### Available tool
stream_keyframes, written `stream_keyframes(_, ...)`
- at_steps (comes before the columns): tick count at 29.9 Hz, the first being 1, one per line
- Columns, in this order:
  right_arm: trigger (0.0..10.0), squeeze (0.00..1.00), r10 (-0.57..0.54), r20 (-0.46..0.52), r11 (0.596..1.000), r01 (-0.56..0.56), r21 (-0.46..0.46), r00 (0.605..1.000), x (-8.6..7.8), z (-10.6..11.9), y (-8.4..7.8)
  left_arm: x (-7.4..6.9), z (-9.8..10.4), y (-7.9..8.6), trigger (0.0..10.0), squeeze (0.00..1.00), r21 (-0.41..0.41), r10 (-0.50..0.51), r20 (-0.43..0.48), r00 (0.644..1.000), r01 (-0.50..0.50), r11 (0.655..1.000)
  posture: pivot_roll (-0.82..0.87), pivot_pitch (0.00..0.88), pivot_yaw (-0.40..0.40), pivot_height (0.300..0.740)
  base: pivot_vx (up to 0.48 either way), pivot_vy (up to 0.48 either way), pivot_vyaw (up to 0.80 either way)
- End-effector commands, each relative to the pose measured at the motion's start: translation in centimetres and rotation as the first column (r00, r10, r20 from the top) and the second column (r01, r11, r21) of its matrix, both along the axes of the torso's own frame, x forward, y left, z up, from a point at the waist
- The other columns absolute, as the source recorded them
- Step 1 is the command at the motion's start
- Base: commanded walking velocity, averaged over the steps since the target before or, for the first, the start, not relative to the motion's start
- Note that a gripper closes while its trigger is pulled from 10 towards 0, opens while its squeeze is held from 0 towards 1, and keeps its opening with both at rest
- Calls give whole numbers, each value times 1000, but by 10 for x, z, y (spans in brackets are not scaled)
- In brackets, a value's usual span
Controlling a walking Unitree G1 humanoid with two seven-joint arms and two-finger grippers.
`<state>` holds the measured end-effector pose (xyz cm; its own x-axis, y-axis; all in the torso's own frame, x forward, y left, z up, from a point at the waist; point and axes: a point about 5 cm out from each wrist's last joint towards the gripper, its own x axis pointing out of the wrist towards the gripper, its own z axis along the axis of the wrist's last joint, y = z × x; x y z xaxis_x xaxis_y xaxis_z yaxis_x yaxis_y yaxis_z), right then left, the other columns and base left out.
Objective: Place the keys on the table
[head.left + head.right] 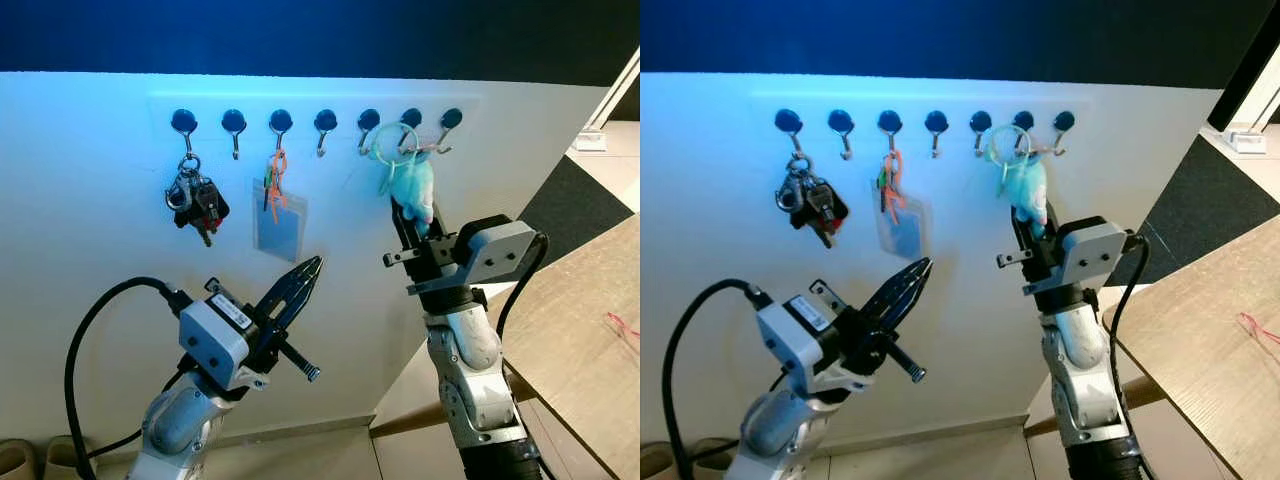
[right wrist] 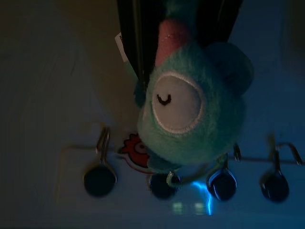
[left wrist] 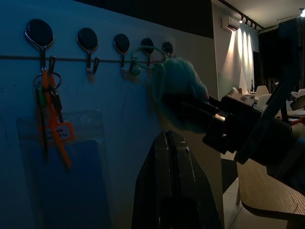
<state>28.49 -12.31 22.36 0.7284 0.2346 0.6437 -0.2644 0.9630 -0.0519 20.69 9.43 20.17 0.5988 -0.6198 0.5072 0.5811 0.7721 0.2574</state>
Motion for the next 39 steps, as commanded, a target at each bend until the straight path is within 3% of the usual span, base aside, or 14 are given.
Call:
stream_keyframes(1,0,0,-13,44,1000,12,17,999,-3,8,-3,-3,3,-3,10000,0,12,-18,10,1000,18,1000,55,92,-70,740,0,0,0)
stream_keyframes(5,0,0,-9,51,1000,8,18,999,-5,9,-3,-3,3,-3,10000,0,12,-19,11,1000,19,1000,56,92,-71,740,0,0,0)
stream_keyframes(15,0,0,50,0,998,-50,-44,999,-41,-16,7,-6,1,-4,10000,0,20,-22,5,1000,22,1000,54,98,-68,740,0,0,0)
stream_keyframes(25,0,0,20,-48,997,-23,-78,999,-47,-31,0,-6,0,-5,10000,0,23,-30,0,1000,30,999,48,97,-59,740,0,0,0)
stream_keyframes(29,0,0,2,-297,993,-37,-111,955,-40,-85,-10,4,-31,8,10000,0,31,98,-152,983,-94,995,47,88,-63,740,0,0,0)
stream_keyframes(30,0,0,2,-297,993,-37,-111,955,-40,-85,-10,4,-31,8,10000,0,31,98,-152,983,-94,995,47,88,-63,740,0,0,0)
stream_keyframes(31,0,0,-5,-433,998,-22,-57,901,-36,-110,-16,6,-54,18,10000,0,44,156,-250,955,-150,988,45,84,-64,740,0,0,0)
stream_keyframes(32,0,0,-5,-433,998,-22,-57,901,-36,-110,-16,6,-54,18,10000,0,44,156,-250,955,-150,988,45,84,-64,740,0,0,0)
stream_keyframes(34,0,0,3,-604,1000,1,5,797,-35,-148,-23,4,-90,34,10000,0,85,241,-362,900,-226,970,52,79,-69,740,0,0,0)
stream_keyframes(35,0,0,3,-604,1000,1,5,797,-35,-148,-23,4,-90,34,10000,0,85,241,-362,900,-226,970,52,79,-69,740,0,0,0)
stream_keyframes(36,2980,0,-7,-688,1000,-14,-25,725,-36,-171,-26,0,-114,47,10000,0,114,294,-426,856,-271,956,53,74,-72,740,0,0,0)
stream_keyframes(37,2980,0,-7,-688,1000,-14,-25,725,-36,-171,-26,0,-114,47,10000,0,114,294,-426,856,-271,956,53,74,-72,740,0,0,0)
stream_keyframes(38,10000,0,-29,-799,995,-60,-81,601,-40,-199,-28,-7,-139,60,10000,0,152,352,-488,799,-319,936,50,71,-74,740,0,0,0)
stream_keyframes(39,10000,0,-29,-799,995,-60,-81,601,-40,-199,-28,-7,-139,60,10000,0,152,352,-488,799,-319,936,50,71,-74,740,0,0,0)
